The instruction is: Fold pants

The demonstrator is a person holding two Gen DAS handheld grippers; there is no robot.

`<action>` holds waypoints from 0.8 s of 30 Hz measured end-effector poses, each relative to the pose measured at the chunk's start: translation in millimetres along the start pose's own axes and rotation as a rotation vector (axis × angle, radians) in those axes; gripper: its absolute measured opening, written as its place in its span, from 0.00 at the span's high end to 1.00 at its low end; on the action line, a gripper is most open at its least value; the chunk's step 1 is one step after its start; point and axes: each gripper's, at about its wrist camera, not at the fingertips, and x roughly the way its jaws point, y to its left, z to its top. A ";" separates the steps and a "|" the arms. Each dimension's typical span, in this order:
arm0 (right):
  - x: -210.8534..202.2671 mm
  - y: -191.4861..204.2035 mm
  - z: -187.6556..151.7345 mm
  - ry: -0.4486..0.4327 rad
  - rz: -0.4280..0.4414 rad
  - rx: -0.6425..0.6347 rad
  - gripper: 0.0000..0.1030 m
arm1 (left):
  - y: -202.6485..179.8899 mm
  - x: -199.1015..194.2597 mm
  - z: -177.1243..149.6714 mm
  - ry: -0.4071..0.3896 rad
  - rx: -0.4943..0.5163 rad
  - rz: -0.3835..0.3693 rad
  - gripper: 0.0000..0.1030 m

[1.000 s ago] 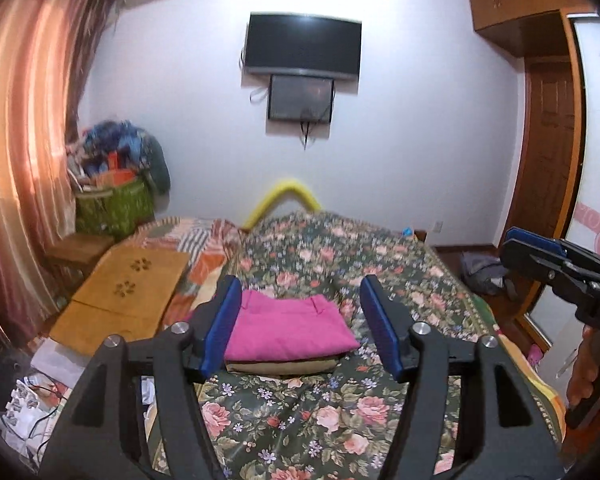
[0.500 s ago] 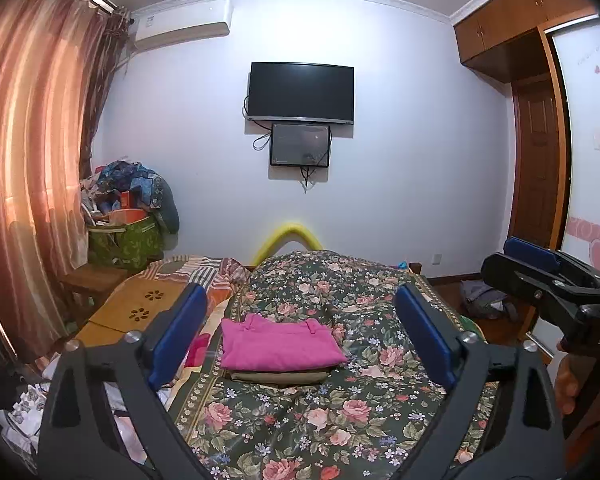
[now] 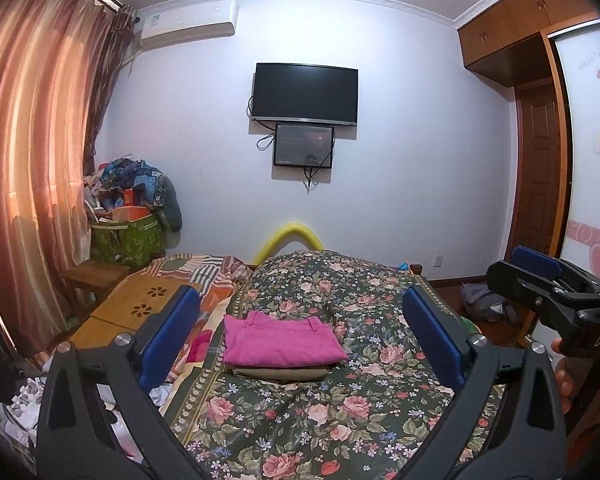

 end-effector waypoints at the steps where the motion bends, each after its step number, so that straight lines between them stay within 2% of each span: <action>1: -0.2 0.0 0.9 0.001 0.000 -0.001 0.00 | 0.4 0.0 0.0 -0.001 0.001 0.001 0.00; 24: -4.1 1.2 -1.5 0.006 -0.006 -0.011 0.00 | 0.7 -6.6 2.0 -0.016 0.004 -0.009 0.00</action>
